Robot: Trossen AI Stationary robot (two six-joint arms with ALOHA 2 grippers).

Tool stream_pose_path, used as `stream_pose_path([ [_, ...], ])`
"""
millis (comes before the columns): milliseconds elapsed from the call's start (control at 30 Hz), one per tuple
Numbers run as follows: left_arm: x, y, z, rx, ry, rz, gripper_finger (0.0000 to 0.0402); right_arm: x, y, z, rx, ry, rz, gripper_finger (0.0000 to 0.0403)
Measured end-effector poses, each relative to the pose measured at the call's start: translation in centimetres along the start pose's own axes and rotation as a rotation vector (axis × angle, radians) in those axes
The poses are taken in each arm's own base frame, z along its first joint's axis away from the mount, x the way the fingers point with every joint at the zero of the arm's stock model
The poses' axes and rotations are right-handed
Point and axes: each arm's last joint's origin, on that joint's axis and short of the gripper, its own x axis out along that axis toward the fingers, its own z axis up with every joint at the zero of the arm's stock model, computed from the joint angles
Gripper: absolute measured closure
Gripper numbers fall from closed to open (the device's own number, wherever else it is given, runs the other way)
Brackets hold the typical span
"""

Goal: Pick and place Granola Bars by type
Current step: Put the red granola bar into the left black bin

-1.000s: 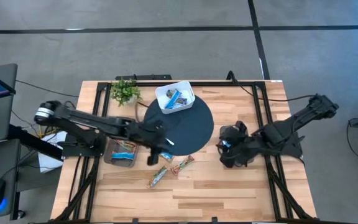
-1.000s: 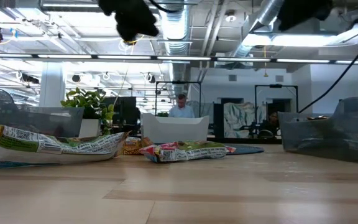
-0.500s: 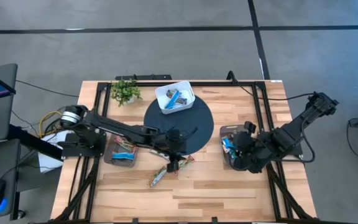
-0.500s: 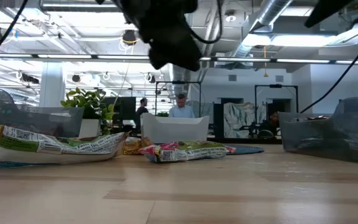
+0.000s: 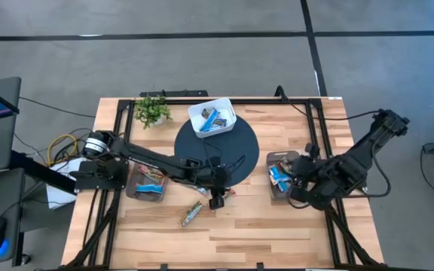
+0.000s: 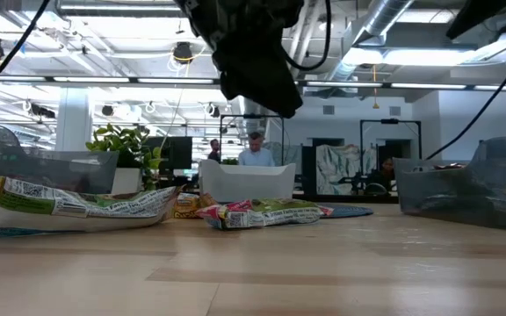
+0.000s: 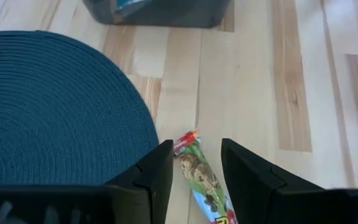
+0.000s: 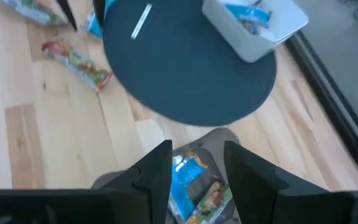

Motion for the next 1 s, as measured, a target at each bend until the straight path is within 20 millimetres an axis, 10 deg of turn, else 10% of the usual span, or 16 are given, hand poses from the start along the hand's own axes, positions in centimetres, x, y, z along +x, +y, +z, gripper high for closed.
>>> stream_pose_path([
  [600,2.9,-1.0,-2.4,0.06,0.137,-0.005,0.0268,-0.7,-1.1,0.0,0.014,-0.073,-0.033,0.0268],
  [1000,4.2,-1.2,-3.3,0.05,0.198,-0.06,0.0182,-0.7,-1.1,0.0,0.016,-0.078,-0.035,0.0269],
])
